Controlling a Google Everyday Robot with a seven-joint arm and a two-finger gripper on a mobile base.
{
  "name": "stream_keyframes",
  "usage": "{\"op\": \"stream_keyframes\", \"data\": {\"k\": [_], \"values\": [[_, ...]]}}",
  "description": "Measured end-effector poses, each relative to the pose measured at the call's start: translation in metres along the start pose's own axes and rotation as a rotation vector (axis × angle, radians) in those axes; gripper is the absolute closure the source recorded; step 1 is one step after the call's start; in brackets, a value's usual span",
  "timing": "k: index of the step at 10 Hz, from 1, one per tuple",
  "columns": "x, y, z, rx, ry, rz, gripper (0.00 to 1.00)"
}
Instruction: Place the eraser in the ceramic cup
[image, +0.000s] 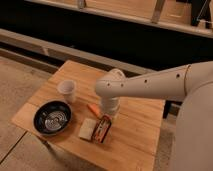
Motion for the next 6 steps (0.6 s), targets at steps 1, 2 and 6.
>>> {"op": "stream_keyframes", "data": {"k": [1, 2, 6], "values": [[0.0, 0.0, 0.0, 0.0, 0.0, 0.0, 1.0], [-0.001, 0.002, -0.001, -0.001, 0.0, 0.001, 1.0], [-0.006, 0.022, -0.01, -0.013, -0.012, -0.014, 1.0]]}}
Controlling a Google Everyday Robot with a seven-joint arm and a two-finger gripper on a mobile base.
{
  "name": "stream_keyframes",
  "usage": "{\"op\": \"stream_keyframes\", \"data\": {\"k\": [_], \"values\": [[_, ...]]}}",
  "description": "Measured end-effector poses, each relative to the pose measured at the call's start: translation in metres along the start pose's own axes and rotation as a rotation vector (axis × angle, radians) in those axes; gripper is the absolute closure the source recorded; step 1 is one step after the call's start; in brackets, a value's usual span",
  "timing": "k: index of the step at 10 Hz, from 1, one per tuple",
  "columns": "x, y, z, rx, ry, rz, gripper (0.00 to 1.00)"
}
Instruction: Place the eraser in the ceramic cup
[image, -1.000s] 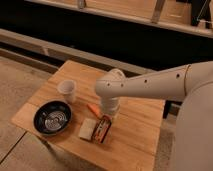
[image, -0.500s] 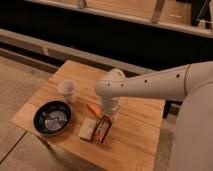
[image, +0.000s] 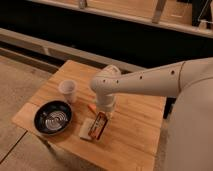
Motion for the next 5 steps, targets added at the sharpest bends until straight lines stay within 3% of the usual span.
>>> {"op": "stream_keyframes", "data": {"k": [5], "values": [[-0.0002, 0.0006, -0.0003, -0.002, -0.001, 0.0, 1.0]]}}
